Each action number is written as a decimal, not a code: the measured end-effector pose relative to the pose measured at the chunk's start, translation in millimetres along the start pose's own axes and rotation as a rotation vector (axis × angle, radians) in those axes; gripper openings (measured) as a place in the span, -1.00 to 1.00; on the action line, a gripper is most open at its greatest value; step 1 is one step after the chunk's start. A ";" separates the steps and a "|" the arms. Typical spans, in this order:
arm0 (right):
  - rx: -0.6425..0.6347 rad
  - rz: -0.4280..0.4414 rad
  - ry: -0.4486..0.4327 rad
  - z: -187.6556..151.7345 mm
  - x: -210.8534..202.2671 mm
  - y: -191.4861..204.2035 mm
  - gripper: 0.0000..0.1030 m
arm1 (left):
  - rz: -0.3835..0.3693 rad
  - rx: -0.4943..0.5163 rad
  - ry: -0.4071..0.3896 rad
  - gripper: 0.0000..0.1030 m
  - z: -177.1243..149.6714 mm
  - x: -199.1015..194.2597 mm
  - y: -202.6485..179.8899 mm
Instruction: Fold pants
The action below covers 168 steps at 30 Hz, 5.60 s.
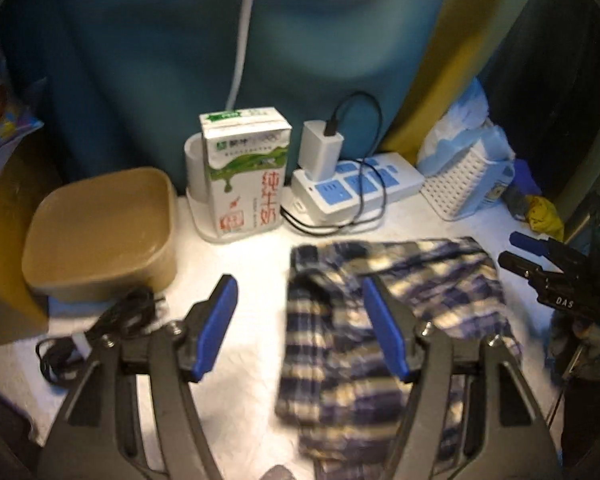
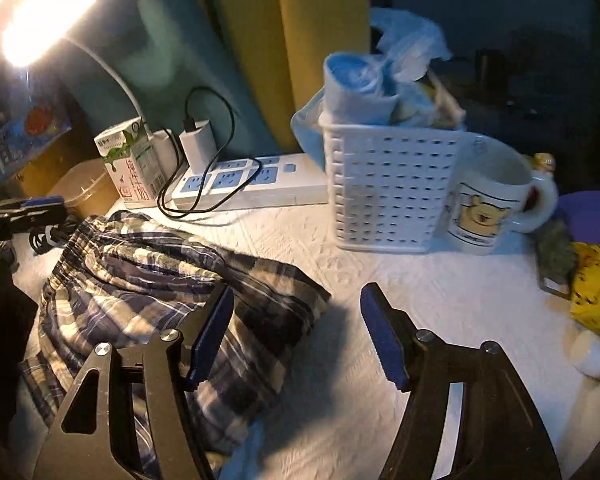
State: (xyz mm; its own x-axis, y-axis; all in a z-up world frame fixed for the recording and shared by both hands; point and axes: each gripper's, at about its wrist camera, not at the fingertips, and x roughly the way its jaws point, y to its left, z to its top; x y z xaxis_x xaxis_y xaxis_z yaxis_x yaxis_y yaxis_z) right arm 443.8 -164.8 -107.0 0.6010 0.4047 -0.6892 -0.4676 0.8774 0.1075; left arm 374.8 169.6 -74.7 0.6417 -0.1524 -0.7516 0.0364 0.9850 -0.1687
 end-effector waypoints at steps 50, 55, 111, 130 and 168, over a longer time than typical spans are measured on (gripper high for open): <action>-0.271 0.197 0.072 -130.6 -85.9 136.6 -0.12 | -0.105 0.004 0.087 0.18 -147.2 -37.0 -50.4; -0.248 0.165 0.080 -131.6 -84.3 130.7 -0.11 | -0.085 -0.003 0.120 -0.87 -157.1 -24.0 -39.8; 0.036 0.093 0.098 -35.1 4.0 -8.3 0.48 | -0.050 -0.049 -0.072 -0.15 16.0 -4.1 -7.0; 0.085 0.141 0.108 -16.1 29.2 -12.6 0.48 | -0.082 0.128 0.204 0.76 5.7 112.8 -13.9; -0.317 0.126 -0.425 27.9 -181.4 130.1 -0.68 | -0.187 0.114 -0.486 -0.46 -23.9 -135.8 -74.2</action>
State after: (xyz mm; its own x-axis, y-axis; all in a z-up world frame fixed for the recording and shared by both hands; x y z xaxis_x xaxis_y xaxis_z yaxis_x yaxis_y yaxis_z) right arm 292.1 -116.9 52.0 0.7064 0.6277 -0.3271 -0.6857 0.7214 -0.0964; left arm 266.7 115.2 24.6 0.8963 -0.2977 -0.3286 0.2498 0.9514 -0.1804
